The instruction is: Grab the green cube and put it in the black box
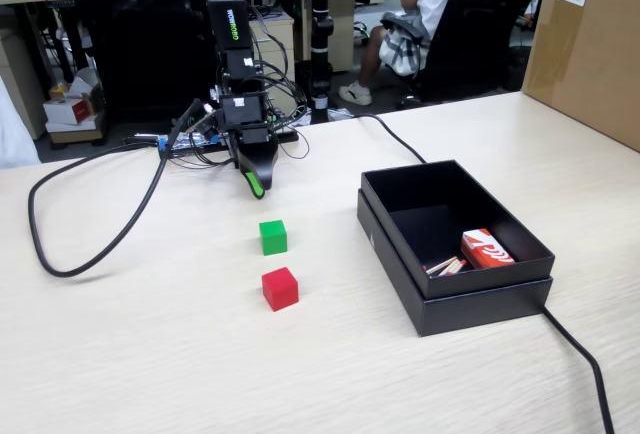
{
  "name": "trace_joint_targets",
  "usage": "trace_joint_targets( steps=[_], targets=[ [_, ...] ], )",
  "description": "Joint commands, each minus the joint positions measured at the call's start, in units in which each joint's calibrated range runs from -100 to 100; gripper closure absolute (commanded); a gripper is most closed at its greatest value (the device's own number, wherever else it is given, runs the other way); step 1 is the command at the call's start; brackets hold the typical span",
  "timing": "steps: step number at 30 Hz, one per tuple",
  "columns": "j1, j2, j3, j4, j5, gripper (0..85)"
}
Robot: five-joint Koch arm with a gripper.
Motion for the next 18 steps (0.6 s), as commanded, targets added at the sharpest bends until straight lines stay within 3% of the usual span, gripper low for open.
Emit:
trace_joint_targets(
  steps=[1, 8, 18],
  targets=[
    [0.2, 3.3, 8.8, -6.4, 1.5, 40.6],
    [0.7, 28.7, 32.8, -20.0, 3.6, 40.6],
    [-0.6, 60.0, 49.3, -20.5, 3.6, 40.3]
  ],
)
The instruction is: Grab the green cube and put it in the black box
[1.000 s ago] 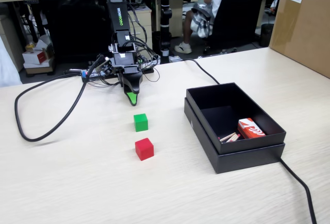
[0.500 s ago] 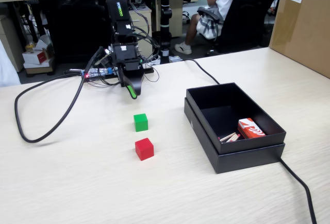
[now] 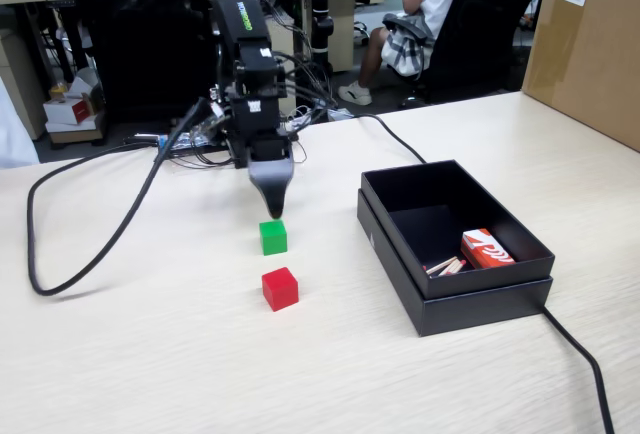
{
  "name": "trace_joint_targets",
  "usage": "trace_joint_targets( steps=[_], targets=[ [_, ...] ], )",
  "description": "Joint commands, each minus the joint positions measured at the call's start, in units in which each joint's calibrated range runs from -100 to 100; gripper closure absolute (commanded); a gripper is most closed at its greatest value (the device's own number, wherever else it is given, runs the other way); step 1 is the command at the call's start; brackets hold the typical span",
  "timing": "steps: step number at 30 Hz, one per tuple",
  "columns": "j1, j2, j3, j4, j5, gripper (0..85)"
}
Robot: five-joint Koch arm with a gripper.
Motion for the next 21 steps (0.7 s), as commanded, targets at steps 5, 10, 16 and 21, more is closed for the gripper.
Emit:
trace_joint_targets(
  steps=[5, 10, 16, 21],
  targets=[
    [-1.0, 7.5, 8.2, -0.4, -0.1, 40.3],
    [-1.1, 11.9, 8.9, -0.4, -0.2, 40.3],
    [-1.0, 15.0, 9.7, -0.4, -0.1, 40.4],
    [-1.0, 17.4, 10.9, -0.4, -0.4, 40.6]
  ],
)
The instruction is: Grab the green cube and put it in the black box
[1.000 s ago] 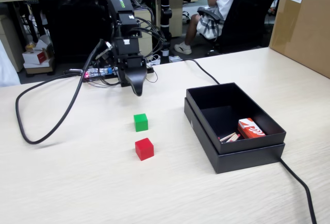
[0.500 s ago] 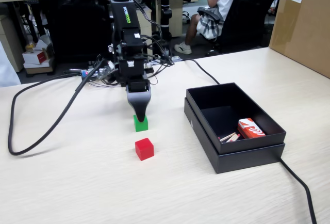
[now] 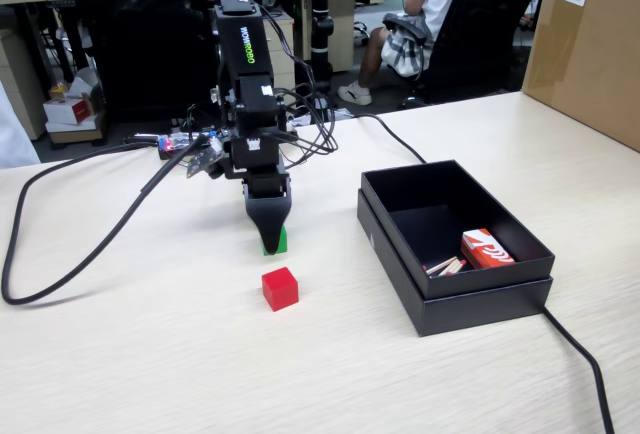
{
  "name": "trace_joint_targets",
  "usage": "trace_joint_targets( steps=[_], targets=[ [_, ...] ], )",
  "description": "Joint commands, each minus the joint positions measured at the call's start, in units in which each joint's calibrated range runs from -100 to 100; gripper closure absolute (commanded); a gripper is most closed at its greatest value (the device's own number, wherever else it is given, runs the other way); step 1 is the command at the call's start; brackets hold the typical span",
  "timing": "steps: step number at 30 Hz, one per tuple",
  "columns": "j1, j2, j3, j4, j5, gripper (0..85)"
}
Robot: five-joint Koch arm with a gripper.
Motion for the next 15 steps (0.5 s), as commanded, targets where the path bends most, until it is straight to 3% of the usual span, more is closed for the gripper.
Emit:
trace_joint_targets(
  steps=[1, 5, 12, 15],
  targets=[
    [0.0, 0.7, 3.8, -0.4, -0.3, 40.6],
    [0.0, 2.0, 3.9, -0.3, -0.8, 52.1],
    [0.0, 2.6, 4.0, -0.3, -2.1, 84.6],
    [0.0, 0.3, 3.6, -0.3, -2.4, 84.6]
  ],
)
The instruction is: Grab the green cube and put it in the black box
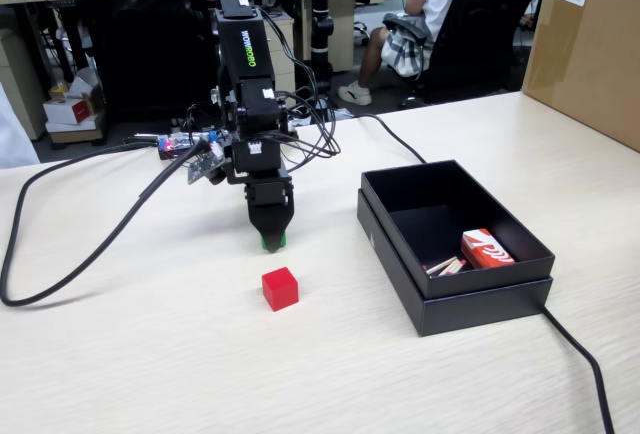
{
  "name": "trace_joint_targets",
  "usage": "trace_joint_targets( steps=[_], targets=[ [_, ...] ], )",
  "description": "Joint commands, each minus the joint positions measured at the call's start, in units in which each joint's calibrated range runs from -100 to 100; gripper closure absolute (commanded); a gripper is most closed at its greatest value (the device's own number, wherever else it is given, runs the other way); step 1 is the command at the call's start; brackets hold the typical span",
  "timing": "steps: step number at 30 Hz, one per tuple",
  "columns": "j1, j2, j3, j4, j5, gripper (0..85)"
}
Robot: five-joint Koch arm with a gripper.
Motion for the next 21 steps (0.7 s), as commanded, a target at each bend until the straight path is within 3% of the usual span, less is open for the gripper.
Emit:
trace_joint_targets(
  steps=[1, 6, 12, 16, 21],
  targets=[
    [0.0, -3.2, 1.7, -0.3, -0.5, 84.6],
    [1.6, -13.4, 1.6, -0.4, -0.5, 84.6],
    [9.7, -28.7, 10.7, -0.4, -0.2, 84.6],
    [14.2, -23.2, 21.5, -0.4, 0.6, 84.6],
    [15.9, -13.7, 27.8, -0.4, 0.6, 84.6]
  ],
)
